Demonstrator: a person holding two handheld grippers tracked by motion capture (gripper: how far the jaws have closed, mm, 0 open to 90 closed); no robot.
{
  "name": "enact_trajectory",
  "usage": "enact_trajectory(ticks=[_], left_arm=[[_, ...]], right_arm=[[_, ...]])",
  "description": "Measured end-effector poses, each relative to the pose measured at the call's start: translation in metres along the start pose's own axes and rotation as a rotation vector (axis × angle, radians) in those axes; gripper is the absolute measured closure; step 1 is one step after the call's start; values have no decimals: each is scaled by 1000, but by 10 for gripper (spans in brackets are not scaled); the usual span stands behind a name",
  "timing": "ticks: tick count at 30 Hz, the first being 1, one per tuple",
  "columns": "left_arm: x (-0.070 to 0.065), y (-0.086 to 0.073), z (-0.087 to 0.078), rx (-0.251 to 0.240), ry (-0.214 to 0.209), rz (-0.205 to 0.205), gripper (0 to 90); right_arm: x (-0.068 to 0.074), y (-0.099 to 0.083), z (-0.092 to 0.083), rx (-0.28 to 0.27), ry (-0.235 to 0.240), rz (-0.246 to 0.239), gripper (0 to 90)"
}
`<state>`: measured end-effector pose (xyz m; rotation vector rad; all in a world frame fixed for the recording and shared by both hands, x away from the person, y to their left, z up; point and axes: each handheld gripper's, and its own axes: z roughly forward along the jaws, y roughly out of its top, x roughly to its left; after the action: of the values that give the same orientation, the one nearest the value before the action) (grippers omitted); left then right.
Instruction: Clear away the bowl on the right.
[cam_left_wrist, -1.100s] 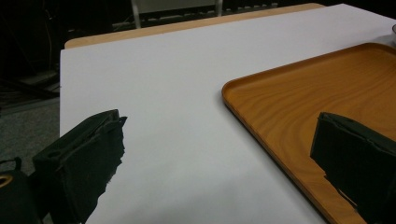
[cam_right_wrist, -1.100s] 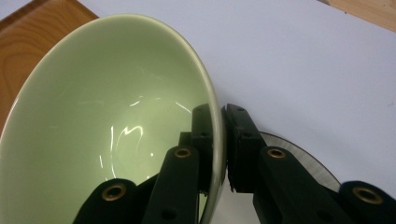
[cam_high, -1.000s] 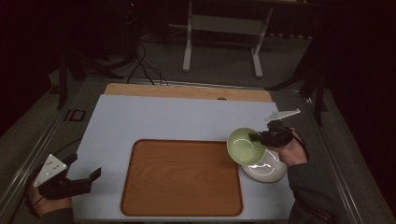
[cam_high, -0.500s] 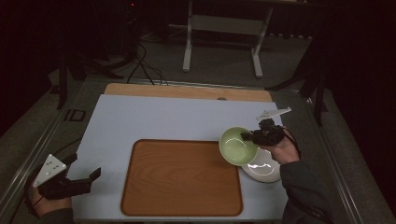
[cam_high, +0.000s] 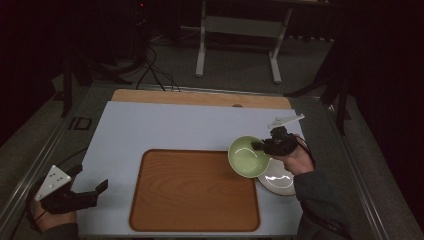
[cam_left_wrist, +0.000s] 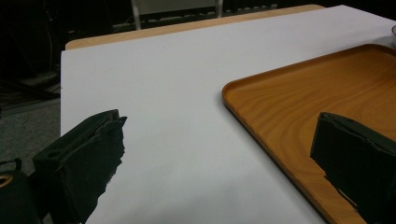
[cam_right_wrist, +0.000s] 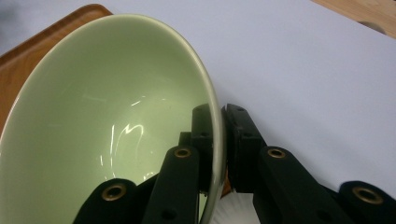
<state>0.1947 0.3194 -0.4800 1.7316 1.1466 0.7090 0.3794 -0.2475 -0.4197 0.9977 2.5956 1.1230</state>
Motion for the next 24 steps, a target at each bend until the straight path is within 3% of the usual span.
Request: enact_trajectory(ticks=[24], left_arm=[[1,0,-1,-3,1,1,27]], right_arm=[[16,10,23,17,46,-31,826]])
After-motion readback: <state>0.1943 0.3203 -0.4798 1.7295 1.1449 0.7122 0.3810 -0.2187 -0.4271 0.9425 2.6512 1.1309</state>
